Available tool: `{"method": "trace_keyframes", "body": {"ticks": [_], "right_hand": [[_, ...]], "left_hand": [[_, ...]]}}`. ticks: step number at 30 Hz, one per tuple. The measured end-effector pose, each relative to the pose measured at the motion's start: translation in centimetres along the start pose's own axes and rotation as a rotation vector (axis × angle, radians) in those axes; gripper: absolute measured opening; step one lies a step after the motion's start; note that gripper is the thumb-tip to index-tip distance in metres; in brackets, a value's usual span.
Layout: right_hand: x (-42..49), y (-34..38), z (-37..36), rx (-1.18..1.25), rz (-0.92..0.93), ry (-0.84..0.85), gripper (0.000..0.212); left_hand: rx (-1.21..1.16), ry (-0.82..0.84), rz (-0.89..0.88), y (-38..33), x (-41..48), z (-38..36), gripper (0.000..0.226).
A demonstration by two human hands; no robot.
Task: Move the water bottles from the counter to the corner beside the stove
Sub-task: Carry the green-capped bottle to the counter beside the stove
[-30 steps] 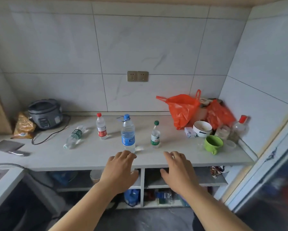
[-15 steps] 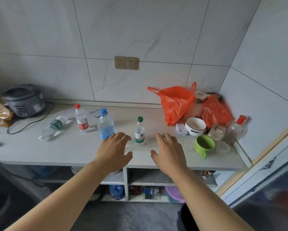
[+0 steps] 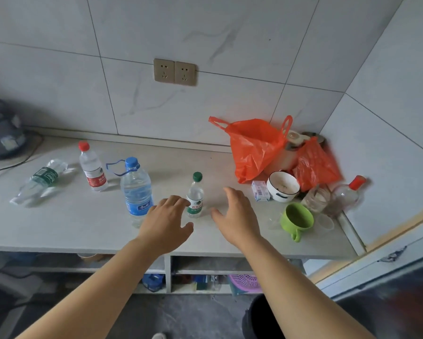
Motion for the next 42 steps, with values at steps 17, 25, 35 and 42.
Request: {"method": "trace_keyframes", "body": {"ticks": [17,25,35,42], "right_hand": [[8.2,-0.8,-9.2,0.572,-0.369,0.124,0.072],[11.0,-0.7,-12.8,0.609,-0.345,0.196,0.079],[13.0,-1.6,-15.9,0.697,-0.353,0.221,0.071],[13.4,-2.4,-16.7,0.705,-0.351,0.233,0.062]], "left_hand": [[-0.268,0.178,0.11,7.1,5.3,-4.8,0.058],[-0.246,0.227,0.198,6.9,4.9,-7.0,0.059],[-0.235,0.163,0.326,8.5,5.0,-7.3,0.054],[-0.233,0.151,0.365,8.7,4.9,-7.8,0.053]]}}
Point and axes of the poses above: each hand's wrist, its own x-axis towards the middle knuckle, its own z-axis out of the back of the hand, y = z × x, the point moved 4 cm from there along x, towards the middle knuckle, and after that the axes turned 7 degrees about -x, right-handed, at the moved point
